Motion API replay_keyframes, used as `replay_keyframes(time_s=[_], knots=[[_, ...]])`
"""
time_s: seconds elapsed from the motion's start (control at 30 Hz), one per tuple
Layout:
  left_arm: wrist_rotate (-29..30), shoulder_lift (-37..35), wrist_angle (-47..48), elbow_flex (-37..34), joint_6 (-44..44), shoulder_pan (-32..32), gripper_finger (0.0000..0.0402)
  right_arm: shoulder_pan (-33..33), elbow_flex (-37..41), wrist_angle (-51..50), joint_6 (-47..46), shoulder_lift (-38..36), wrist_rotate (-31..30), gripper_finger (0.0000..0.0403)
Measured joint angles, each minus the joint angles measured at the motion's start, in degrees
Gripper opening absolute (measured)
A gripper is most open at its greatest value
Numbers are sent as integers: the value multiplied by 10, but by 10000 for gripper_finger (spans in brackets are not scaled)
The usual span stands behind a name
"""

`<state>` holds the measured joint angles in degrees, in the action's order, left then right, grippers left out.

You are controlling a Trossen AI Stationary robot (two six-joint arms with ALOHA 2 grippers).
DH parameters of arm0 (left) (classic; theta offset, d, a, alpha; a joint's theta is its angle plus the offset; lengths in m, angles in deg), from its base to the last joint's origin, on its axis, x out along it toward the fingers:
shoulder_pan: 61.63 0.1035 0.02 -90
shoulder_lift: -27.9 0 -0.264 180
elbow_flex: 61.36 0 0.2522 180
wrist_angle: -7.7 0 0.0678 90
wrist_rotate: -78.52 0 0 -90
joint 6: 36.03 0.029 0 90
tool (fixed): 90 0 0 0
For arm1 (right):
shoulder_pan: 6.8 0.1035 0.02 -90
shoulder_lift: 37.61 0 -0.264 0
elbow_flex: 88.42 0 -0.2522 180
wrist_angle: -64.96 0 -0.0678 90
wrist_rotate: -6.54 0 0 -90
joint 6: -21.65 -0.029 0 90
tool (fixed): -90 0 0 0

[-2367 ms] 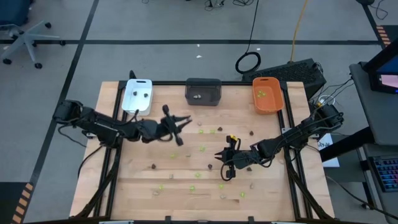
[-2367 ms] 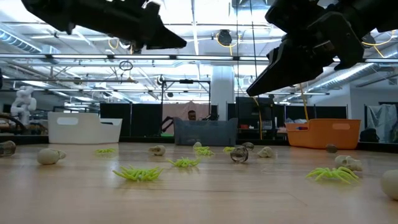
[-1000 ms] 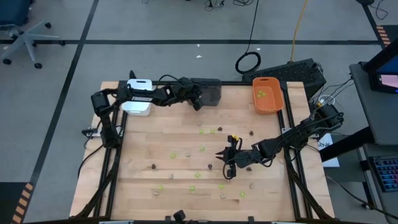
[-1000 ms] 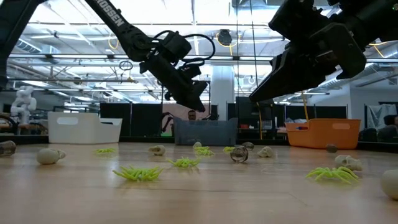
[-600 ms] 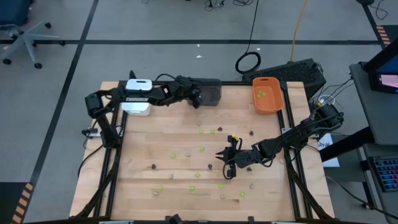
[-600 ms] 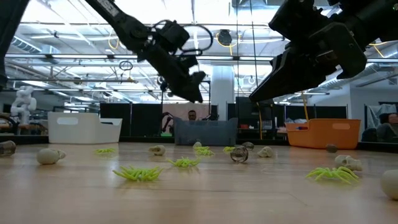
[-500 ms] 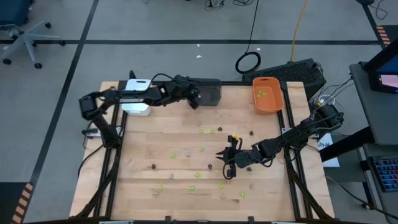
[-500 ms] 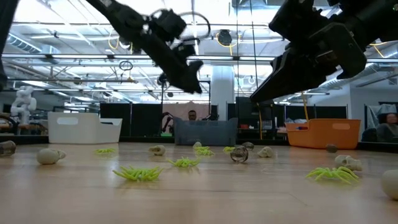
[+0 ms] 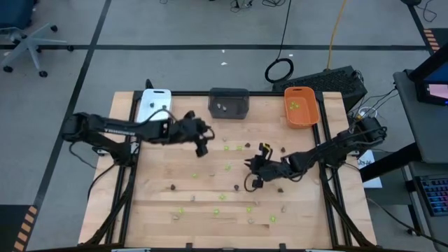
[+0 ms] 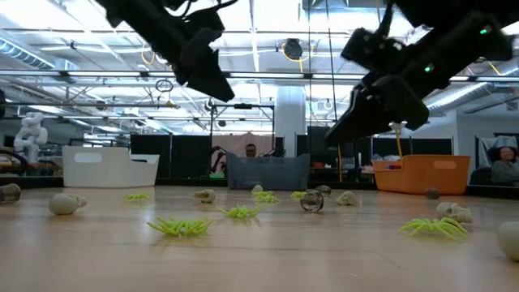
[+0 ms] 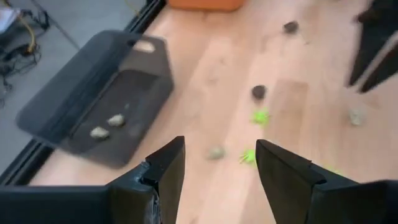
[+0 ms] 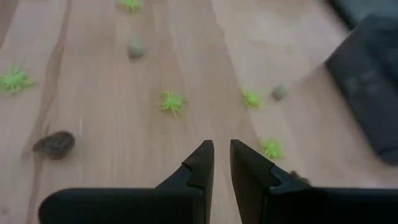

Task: Sort Halloween decoration
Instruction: Put the green toy spider into the orange bin

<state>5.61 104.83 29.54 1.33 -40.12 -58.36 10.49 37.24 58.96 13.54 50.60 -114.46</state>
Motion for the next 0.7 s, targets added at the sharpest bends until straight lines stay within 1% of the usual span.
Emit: replay_keyframes(time_s=[0.1,0.17,0.23,0.33,0.47,0.6,0.7], knots=[[26,-1,-21,-28,-15,-34,195,-34,0,-12,-2,0,64,41],[42,-1,-52,-40,-26,-53,195,-54,0,-20,-8,0,87,41],[55,-2,-58,-48,-32,-68,196,-72,0,-25,-10,0,101,44],[60,-1,-80,-59,-43,-87,196,-94,0,-19,-3,0,117,57],[60,-1,-136,-86,-47,-110,196,-118,0,-19,-9,0,124,86],[64,7,-194,-116,-44,-129,196,-141,-7,15,-4,14,160,122],[70,7,-216,-128,-32,-132,196,-148,-31,-13,7,34,163,140]])
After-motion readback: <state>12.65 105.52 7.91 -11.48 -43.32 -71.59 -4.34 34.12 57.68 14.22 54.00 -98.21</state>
